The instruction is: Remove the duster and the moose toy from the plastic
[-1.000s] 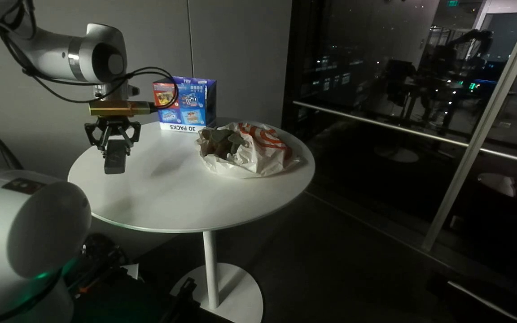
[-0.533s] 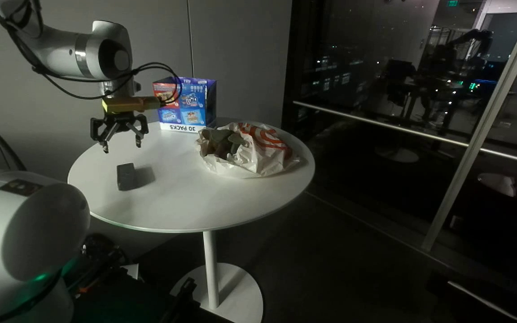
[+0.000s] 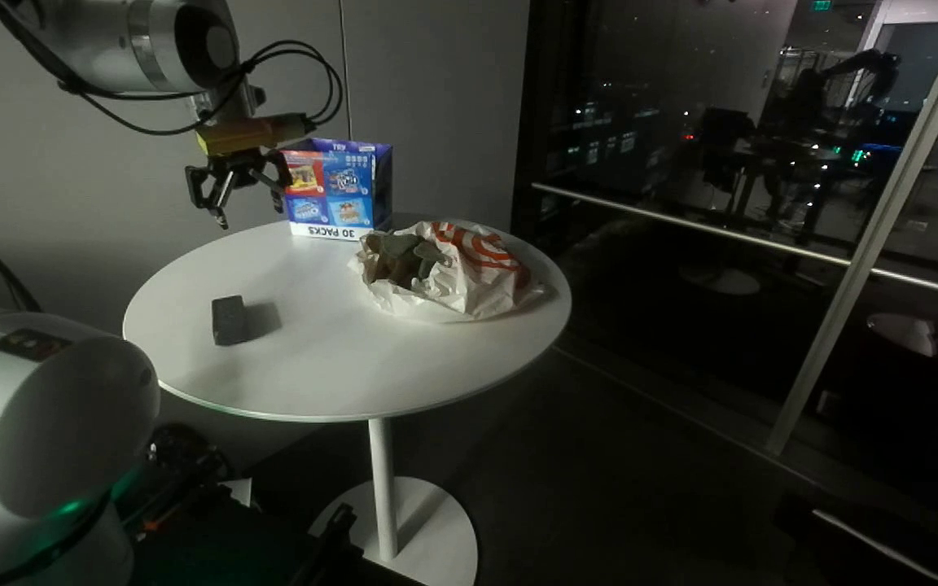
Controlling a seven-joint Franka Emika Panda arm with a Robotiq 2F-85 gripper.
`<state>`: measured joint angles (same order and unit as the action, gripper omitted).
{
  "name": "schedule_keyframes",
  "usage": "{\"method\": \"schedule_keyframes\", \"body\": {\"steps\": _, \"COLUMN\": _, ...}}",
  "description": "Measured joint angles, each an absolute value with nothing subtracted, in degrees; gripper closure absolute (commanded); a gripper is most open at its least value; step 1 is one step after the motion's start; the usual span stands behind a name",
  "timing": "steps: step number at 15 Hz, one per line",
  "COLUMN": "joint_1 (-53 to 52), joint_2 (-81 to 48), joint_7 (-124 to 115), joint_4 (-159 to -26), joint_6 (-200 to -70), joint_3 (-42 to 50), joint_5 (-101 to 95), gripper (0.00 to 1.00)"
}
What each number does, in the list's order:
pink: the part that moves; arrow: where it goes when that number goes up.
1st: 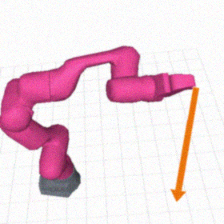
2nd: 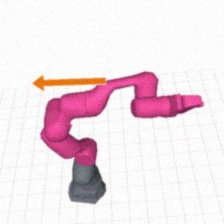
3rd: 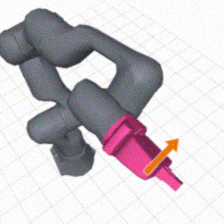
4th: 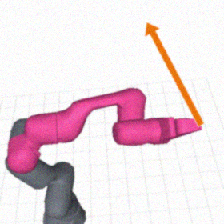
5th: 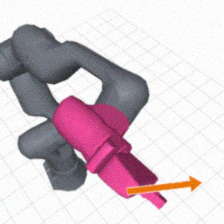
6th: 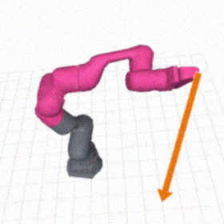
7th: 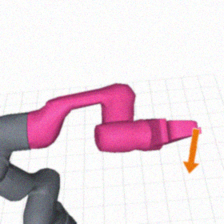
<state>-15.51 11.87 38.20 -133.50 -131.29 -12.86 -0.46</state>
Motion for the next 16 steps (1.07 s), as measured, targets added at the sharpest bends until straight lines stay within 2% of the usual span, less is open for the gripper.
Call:
{"method": "schedule_keyframes", "body": {"steps": 7, "joint_1": -13.9, "joint_2": 4.9, "joint_7": 30.9, "joint_4": -131.5, "joint_6": -138.4, "joint_3": -12.0, "joint_5": -4.6, "gripper": 0.0}}
{"method": "schedule_keyframes", "body": {"steps": 16, "joint_1": -10.6, "joint_2": -13.2, "joint_7": 8.9, "joint_4": -114.2, "joint_6": -142.3, "joint_3": -6.6, "joint_5": -23.9, "gripper": 0.0}}
